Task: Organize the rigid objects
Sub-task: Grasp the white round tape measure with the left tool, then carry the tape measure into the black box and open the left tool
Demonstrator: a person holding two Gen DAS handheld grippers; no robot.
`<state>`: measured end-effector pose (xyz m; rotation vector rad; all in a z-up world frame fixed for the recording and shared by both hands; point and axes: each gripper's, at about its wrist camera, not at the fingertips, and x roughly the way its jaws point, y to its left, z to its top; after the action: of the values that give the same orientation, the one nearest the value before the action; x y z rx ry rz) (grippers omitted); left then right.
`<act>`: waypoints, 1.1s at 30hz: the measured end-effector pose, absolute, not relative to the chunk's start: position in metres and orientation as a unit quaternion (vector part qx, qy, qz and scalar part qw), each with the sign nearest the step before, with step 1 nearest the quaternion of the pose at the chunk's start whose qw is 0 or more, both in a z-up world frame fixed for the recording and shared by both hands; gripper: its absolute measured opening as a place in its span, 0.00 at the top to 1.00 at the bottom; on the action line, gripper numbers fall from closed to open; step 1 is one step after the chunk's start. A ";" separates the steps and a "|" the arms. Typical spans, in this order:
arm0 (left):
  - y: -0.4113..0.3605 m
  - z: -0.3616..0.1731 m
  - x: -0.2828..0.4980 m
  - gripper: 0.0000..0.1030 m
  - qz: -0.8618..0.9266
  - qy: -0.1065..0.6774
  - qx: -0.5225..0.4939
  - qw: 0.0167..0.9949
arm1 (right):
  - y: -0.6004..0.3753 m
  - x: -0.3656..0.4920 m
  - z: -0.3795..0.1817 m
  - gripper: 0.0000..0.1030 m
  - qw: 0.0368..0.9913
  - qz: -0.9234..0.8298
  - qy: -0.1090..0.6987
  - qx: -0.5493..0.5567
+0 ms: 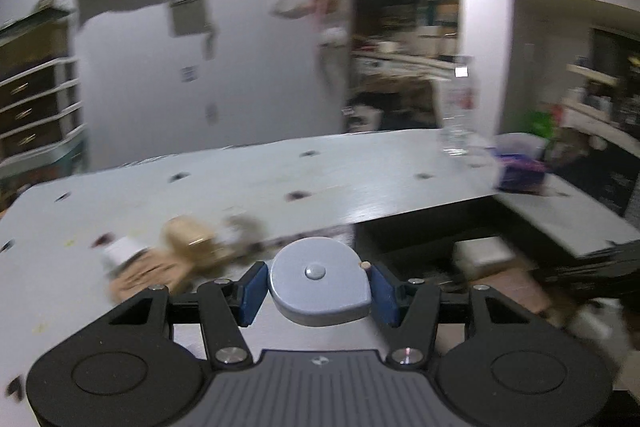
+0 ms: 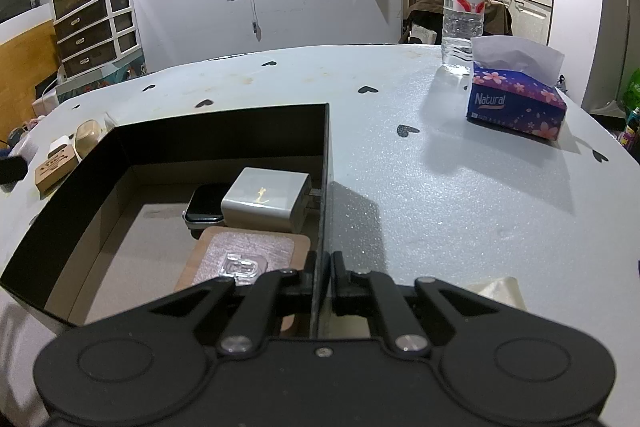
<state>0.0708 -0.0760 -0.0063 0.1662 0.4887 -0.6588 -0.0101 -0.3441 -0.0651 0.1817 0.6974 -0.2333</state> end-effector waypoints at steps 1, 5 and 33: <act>-0.084 -0.004 0.069 0.45 -0.333 0.234 0.083 0.910 | -0.344 -0.010 -0.065 0.94 0.929 -0.114 0.340 0.089; -0.120 -0.001 0.063 0.45 -0.373 0.230 0.103 0.893 | -0.344 -0.010 -0.065 0.94 0.929 -0.114 0.341 0.088; -0.203 -0.046 0.101 0.23 -0.371 0.290 0.224 0.853 | -0.346 -0.011 -0.064 0.94 0.930 -0.110 0.340 0.092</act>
<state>0.1007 -0.2032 -0.0459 0.4707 0.6095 -0.7811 -0.0109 -0.3464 -0.0639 0.1883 0.6957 -0.2256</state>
